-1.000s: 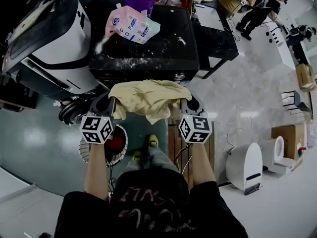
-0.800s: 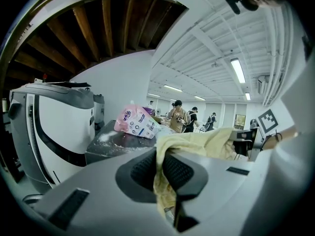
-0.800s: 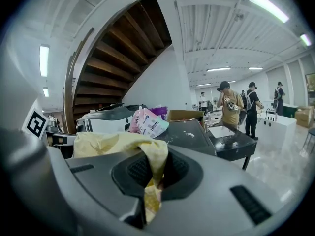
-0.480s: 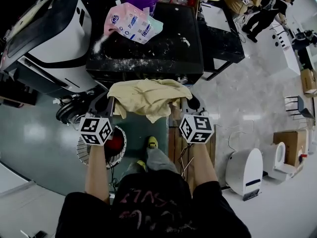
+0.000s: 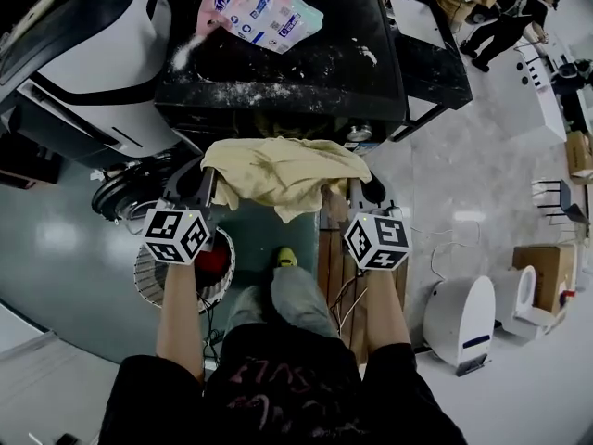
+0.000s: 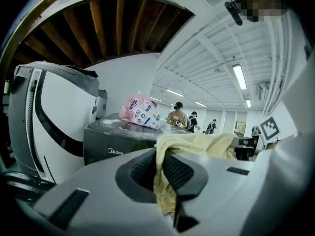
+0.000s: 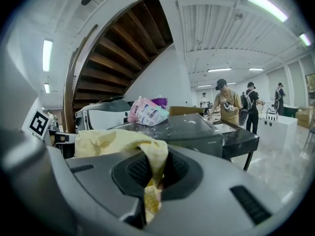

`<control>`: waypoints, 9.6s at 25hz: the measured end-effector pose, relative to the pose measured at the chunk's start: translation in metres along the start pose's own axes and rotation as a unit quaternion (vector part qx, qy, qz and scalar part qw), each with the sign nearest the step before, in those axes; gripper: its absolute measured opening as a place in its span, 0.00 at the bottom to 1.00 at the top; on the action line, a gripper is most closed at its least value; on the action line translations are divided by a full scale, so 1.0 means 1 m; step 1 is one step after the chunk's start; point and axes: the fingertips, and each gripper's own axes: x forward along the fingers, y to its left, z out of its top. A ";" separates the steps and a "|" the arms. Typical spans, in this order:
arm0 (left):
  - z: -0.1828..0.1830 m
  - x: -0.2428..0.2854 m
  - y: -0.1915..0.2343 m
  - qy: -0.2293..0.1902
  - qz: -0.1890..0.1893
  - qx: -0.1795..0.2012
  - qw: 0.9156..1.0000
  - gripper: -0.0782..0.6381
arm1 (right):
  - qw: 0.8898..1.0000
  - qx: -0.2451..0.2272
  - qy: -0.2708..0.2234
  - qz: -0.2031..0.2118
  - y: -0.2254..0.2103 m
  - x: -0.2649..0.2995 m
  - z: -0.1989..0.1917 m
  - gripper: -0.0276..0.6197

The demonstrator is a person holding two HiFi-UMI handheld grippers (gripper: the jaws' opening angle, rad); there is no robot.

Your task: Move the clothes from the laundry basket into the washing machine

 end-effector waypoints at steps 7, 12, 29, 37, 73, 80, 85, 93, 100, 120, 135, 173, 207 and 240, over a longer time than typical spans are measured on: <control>-0.049 0.009 0.023 -0.017 0.012 0.006 1.000 0.15 | 1.000 -0.002 -0.006 0.012 -0.002 0.016 -0.055 0.06; -0.092 0.025 0.035 -0.031 0.019 0.010 0.999 0.15 | 1.000 -0.004 -0.015 0.020 -0.010 0.037 -0.099 0.06; -0.224 0.111 0.082 -0.100 0.010 -0.037 0.994 0.15 | 0.997 -0.012 -0.066 0.032 -0.033 0.135 -0.227 0.06; -0.238 0.151 0.081 -0.126 0.010 -0.025 0.992 0.15 | 0.995 -0.010 -0.087 0.042 -0.035 0.167 -0.246 0.06; -0.306 0.289 0.141 -0.090 0.061 0.035 0.993 0.15 | 0.994 0.022 -0.105 -0.008 -0.048 0.314 -0.325 0.06; -0.306 0.313 0.152 -0.082 0.066 0.029 0.994 0.15 | 0.996 0.026 -0.087 0.000 -0.054 0.347 -0.327 0.06; -0.299 0.332 0.158 -0.082 0.066 0.027 0.994 0.15 | 0.997 0.025 -0.079 0.001 -0.056 0.369 -0.327 0.06; -0.301 0.351 0.174 -0.043 0.083 0.044 0.995 0.15 | 0.996 0.009 -0.082 -0.021 -0.072 0.381 -0.319 0.06; -0.305 0.350 0.167 -0.024 0.075 0.056 0.995 0.41 | 0.999 -0.030 -0.040 0.015 -0.051 0.383 -0.335 0.17; -0.315 0.347 0.163 -0.002 0.066 0.030 0.997 0.40 | 1.000 -0.002 -0.026 0.016 -0.050 0.383 -0.341 0.29; -0.305 0.317 0.134 -0.028 0.045 0.031 0.998 0.29 | 0.999 -0.013 -0.033 0.018 -0.036 0.342 -0.328 0.17; -0.297 0.216 0.093 -0.011 0.026 0.043 0.999 0.12 | 0.996 0.046 -0.018 0.077 -0.006 0.226 -0.301 0.05; -0.033 0.012 0.061 -0.043 0.087 0.025 0.995 0.12 | 0.996 0.020 0.034 0.081 0.076 0.088 -0.056 0.05; 0.134 -0.207 -0.008 -0.115 0.124 0.054 0.984 0.12 | 0.995 0.001 -0.027 0.092 0.143 -0.092 0.103 0.05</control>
